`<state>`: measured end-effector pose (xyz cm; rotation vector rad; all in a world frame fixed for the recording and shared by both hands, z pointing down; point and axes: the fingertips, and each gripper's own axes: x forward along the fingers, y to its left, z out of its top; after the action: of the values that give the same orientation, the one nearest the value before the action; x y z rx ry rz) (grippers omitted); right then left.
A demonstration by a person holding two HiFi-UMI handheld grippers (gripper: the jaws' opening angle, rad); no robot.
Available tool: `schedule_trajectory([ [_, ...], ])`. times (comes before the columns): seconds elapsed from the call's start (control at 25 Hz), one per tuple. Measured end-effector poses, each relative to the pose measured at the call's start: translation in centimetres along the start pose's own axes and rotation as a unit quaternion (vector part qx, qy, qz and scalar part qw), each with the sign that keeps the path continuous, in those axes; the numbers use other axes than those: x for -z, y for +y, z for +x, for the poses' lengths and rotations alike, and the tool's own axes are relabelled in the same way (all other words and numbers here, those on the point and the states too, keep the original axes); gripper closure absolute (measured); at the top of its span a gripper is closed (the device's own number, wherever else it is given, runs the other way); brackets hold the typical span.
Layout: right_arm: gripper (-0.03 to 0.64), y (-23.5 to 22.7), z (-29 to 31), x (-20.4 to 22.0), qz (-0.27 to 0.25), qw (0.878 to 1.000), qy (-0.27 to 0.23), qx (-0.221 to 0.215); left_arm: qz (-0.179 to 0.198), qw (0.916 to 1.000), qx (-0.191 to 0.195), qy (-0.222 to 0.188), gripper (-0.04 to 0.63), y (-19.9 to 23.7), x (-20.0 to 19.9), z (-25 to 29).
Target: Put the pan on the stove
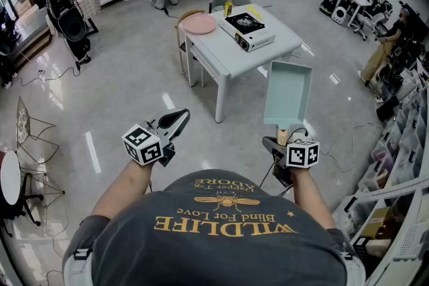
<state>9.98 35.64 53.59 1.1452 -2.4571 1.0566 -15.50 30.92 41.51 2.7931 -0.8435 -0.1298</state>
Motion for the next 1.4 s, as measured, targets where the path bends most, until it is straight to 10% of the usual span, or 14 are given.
schedule_trajectory([
  [1.4, 0.612, -11.2, -5.9, -1.1, -0.012, 0.999, 0.029, -0.037, 0.002, 0.9989, -0.044, 0.014, 0.594, -5.3, 1.6, 11.3],
])
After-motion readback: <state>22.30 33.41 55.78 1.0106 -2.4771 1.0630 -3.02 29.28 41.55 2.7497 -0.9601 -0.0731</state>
